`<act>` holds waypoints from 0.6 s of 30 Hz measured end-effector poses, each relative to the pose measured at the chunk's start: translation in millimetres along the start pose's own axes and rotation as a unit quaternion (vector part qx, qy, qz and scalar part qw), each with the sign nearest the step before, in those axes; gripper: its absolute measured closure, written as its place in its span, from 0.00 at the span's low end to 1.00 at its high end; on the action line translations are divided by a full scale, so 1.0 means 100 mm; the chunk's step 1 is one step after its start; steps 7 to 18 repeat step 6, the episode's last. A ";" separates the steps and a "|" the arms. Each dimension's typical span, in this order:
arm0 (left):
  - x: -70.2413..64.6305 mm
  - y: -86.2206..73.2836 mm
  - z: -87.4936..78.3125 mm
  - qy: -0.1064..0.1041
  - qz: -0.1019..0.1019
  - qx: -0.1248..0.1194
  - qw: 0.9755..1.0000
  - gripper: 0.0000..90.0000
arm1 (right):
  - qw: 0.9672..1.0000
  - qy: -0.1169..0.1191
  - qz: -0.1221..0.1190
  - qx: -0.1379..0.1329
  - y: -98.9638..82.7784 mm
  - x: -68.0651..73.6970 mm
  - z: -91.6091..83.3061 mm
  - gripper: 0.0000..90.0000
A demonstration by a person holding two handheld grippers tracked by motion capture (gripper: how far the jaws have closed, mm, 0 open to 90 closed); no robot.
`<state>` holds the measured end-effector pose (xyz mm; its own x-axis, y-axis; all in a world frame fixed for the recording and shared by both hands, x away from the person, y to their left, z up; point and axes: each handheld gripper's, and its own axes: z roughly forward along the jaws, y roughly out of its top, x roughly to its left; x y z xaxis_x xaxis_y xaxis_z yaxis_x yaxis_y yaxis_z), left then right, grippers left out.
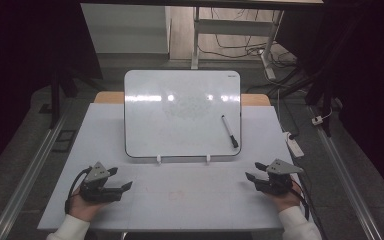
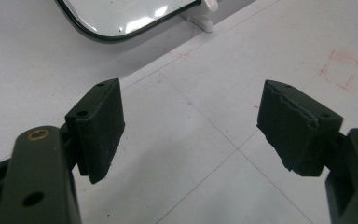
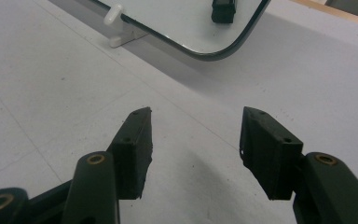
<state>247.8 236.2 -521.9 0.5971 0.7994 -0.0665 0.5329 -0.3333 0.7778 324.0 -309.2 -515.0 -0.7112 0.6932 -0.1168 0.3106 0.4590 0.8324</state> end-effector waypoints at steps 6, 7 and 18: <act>0.00 0.00 0.00 0.000 0.000 -0.001 1.000 0.26 | 1.000 0.002 -0.001 0.002 0.00 0.01 0.01 0.48; 0.00 0.00 0.00 0.000 0.000 -0.001 1.000 0.26 | 1.000 0.002 -0.001 0.002 0.00 0.01 0.01 0.48; 0.00 0.00 0.00 0.000 0.000 -0.001 1.000 0.26 | 1.000 0.002 -0.001 0.002 0.00 0.01 0.01 0.48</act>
